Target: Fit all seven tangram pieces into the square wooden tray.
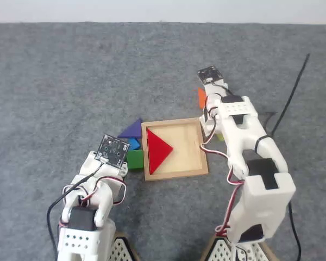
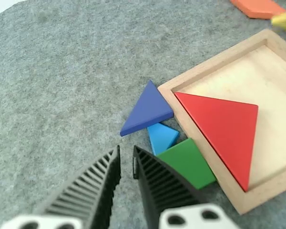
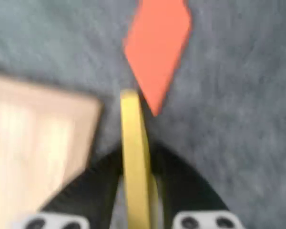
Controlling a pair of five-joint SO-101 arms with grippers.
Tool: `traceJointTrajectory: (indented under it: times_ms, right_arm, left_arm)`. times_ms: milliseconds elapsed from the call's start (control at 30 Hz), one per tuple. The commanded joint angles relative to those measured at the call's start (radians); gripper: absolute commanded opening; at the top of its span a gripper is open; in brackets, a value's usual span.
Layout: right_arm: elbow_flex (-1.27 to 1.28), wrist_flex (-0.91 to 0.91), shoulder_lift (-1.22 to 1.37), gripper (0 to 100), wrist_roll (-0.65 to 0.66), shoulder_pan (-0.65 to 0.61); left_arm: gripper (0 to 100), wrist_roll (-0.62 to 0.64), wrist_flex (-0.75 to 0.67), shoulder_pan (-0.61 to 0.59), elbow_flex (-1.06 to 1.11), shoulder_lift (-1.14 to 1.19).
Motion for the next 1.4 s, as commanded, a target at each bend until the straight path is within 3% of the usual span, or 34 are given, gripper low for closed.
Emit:
traceJointTrajectory:
  times_ms: [0, 200, 333, 633, 1000, 1367]
  right_arm:
    - [-0.015, 0.016, -0.05, 7.4, -0.023, -0.002]
    - [-0.018, 0.064, -0.071, 7.1, -0.026, 0.001]
    - [-0.021, 0.088, -0.137, 1.7, -0.025, -0.005]
    - [-0.021, 0.185, -0.371, 2.0, -0.026, -0.145]
    - [-0.087, 0.185, -0.297, 1.9, 0.025, -0.397]
    - [-0.126, 0.177, -0.148, 1.9, 0.025, -0.414]
  left_arm:
    - [5, 0.008, 0.006, -0.003, -0.008, -0.014]
    - [5, 0.008, 0.006, -0.003, -0.008, -0.014]
    - [5, 0.008, 0.006, -0.003, -0.008, -0.014]
    - [5, 0.008, 0.006, -0.003, -0.008, -0.014]
    - [5, 0.008, 0.006, -0.003, -0.008, -0.014]
    - [5, 0.008, 0.006, -0.003, -0.008, -0.014]
